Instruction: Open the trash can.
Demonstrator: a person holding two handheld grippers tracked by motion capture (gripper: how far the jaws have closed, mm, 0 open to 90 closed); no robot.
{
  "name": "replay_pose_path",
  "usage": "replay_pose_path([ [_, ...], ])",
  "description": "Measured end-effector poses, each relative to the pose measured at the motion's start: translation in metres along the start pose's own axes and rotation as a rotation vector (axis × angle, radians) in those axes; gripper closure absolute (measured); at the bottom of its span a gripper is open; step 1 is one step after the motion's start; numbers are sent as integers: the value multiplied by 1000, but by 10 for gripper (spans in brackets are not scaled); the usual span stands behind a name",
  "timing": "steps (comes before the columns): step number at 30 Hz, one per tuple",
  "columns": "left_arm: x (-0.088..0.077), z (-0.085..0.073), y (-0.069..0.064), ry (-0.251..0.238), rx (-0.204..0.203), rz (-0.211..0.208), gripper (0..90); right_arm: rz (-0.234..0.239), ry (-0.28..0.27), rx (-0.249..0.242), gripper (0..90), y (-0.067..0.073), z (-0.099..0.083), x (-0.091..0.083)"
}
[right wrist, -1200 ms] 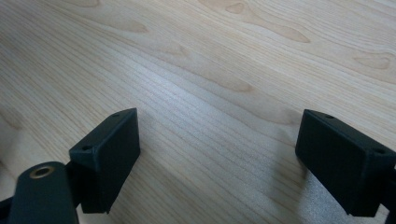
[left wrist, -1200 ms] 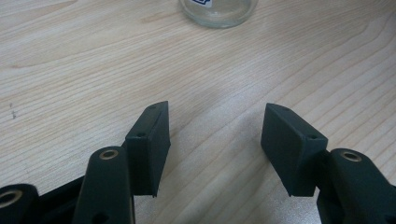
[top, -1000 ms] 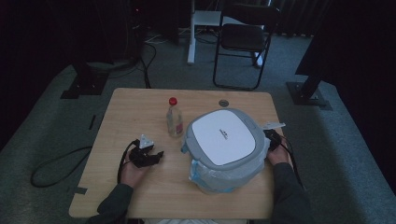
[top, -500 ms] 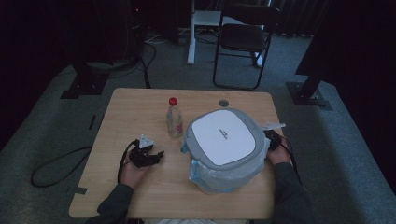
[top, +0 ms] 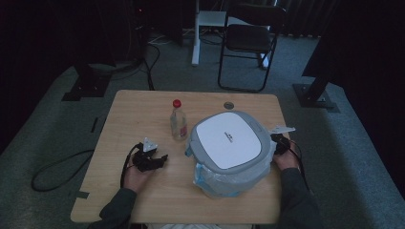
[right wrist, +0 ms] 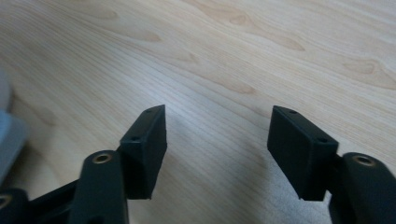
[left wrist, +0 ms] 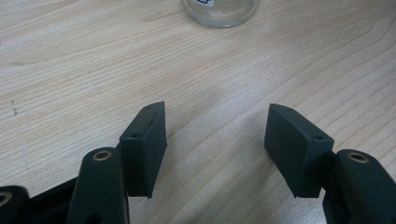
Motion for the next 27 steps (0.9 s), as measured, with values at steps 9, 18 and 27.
replay_pose_path([
  [9,0,0,0,1,1,0,395,19,-11,-26,490,10,2,-11],
  [18,0,0,0,-1,1,0,395,64,-41,-46,609,23,5,-24],
  [27,0,0,0,0,2,0,395,95,-80,-60,754,35,8,-39],
])
Point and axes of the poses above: each handheld gripper's, and its own axes: x roughly forward along the jaws, z roughly out of its top, y roughly to its left, the point moved 7 cm from there along x, roughly forward along the jaws, and after that the axes turned 7 degrees about -x, right-handed, at the moved point
